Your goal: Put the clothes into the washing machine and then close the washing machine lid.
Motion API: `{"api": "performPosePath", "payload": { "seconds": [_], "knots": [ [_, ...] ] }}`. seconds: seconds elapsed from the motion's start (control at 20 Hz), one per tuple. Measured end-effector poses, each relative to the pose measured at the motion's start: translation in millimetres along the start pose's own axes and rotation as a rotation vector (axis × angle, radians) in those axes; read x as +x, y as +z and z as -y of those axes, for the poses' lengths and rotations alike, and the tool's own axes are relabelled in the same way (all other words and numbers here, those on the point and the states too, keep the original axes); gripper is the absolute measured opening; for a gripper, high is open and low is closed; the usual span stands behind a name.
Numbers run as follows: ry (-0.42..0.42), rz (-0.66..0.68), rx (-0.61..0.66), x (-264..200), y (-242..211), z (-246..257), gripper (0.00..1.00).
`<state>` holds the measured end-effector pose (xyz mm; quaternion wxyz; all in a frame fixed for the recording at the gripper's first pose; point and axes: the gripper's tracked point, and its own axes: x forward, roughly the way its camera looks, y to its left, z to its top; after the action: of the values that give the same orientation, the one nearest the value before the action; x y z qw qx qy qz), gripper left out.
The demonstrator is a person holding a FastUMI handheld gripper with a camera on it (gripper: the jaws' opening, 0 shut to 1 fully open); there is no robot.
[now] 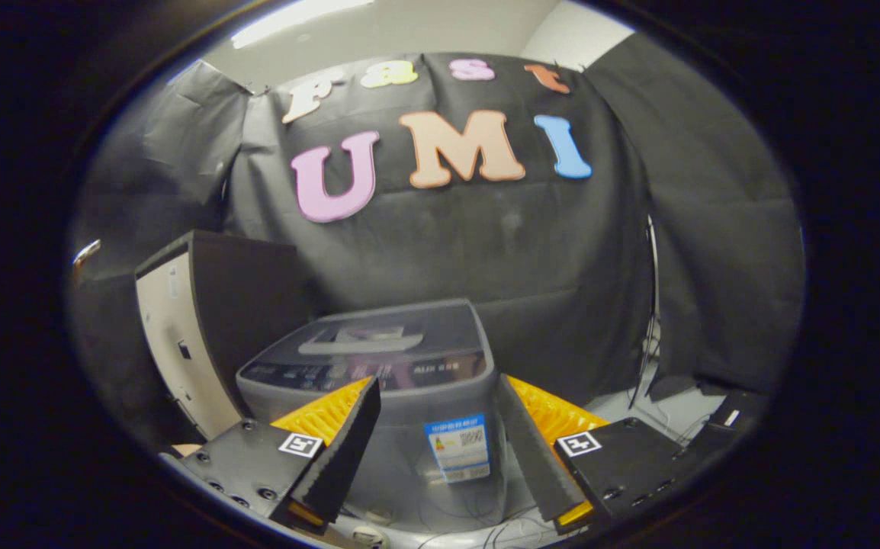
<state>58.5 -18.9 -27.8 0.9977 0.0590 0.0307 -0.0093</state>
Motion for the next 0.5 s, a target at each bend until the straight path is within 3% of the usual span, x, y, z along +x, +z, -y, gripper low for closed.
{"api": "performPosePath", "payload": {
  "seconds": [0.25,0.5],
  "knots": [
    [0.012,-0.025,-0.129,-20,-7,-10,0.96],
    [0.023,0.059,-0.147,-46,7,-12,0.96]
  ]
}}
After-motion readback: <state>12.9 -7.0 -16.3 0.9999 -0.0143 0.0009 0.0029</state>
